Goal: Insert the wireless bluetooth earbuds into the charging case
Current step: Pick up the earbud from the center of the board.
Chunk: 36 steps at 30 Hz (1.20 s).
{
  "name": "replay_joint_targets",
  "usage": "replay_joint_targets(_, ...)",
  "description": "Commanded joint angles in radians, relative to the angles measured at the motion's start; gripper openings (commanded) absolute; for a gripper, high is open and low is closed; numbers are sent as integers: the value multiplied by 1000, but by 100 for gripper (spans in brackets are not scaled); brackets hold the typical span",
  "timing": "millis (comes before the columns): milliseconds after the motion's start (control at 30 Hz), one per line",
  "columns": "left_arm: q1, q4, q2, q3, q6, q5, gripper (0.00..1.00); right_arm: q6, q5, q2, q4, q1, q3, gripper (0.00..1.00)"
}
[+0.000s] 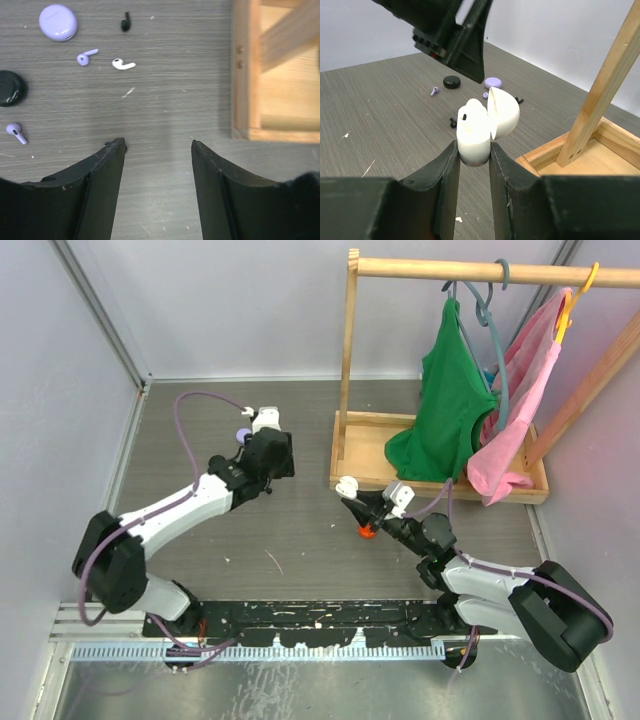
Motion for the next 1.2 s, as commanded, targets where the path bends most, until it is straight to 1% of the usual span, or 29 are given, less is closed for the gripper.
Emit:
replay_joint_targets(0,102,39,99,73,-4,70,56,-24,23,-1,71,2,1,1)
replay_joint_targets(167,191,67,241,136,-29,92,52,-25,19,6,67,2,3,1)
replay_joint_targets(300,260,80,361,191,-83,125,48,-25,15,15,66,2,7,1)
replay_joint_targets(500,314,99,488,264,-168,167,45,-27,11,34,64,1,10,1)
replay_joint_targets(733,334,107,568,316,-184,183,42,-27,11,55,65,2,14,1)
replay_joint_targets(967,334,111,597,332,-192,208,38,-28,9,63,63,1,16,1)
replay_joint_targets(1100,333,102,615,342,-188,201,38,-27,8,62,64,1,18,1)
replay_joint_targets(1167,334,96,624,349,-182,196,36,-28,8,62,62,2,17,1)
